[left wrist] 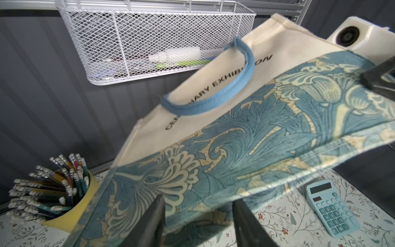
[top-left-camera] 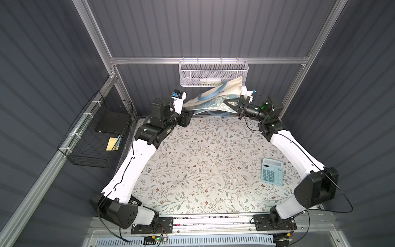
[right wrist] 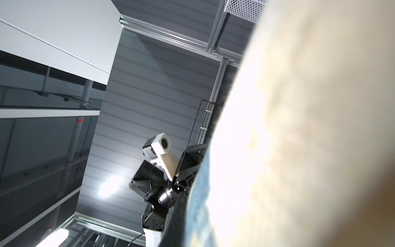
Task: Put away the canvas bag
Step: Place the canvas bag at the center of the board.
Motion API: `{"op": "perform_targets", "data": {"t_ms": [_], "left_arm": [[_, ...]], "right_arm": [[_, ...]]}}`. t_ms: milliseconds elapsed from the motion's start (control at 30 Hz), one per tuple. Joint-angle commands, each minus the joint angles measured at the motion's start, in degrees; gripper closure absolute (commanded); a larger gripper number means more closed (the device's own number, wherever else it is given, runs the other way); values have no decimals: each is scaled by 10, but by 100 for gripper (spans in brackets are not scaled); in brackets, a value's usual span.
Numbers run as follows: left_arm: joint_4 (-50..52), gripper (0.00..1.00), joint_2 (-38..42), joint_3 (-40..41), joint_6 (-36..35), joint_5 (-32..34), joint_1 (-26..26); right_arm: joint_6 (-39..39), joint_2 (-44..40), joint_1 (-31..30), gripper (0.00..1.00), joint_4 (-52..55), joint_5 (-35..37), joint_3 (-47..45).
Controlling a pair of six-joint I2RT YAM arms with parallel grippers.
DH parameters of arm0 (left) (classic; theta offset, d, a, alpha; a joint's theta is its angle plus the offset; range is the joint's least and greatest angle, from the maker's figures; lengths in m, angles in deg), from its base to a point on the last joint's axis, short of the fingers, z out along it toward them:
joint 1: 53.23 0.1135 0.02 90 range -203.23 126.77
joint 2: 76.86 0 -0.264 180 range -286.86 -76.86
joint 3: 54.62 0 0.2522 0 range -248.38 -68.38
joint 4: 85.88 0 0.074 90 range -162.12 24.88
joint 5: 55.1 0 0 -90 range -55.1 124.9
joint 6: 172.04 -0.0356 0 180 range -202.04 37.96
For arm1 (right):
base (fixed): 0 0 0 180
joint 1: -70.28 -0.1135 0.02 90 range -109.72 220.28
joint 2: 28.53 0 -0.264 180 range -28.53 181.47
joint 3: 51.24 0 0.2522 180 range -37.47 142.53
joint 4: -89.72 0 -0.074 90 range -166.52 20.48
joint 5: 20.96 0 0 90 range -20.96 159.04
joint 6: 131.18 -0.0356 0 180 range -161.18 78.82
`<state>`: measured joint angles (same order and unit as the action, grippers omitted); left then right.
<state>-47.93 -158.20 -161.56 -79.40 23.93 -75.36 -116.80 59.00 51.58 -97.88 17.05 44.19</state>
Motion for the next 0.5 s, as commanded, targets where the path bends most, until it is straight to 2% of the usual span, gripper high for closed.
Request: {"op": "perform_targets", "data": {"t_ms": [0,133,233,333,467], "left_arm": [[2,49,17,13,-2,-4,-2],[4,49,29,20,-2,-6,-2],[4,49,36,28,-2,-8,-2],[4,49,37,33,1,-11,-3],[-7,49,31,43,12,-24,-4]], "right_arm": [[30,-25,-1,100,54,-46,-119],[16,-65,-4,100,27,-53,-318],[21,-102,-5,100,28,-50,-431],[55,-150,-5,100,83,-43,-485],[113,-175,-5,100,189,-35,-494]]}}
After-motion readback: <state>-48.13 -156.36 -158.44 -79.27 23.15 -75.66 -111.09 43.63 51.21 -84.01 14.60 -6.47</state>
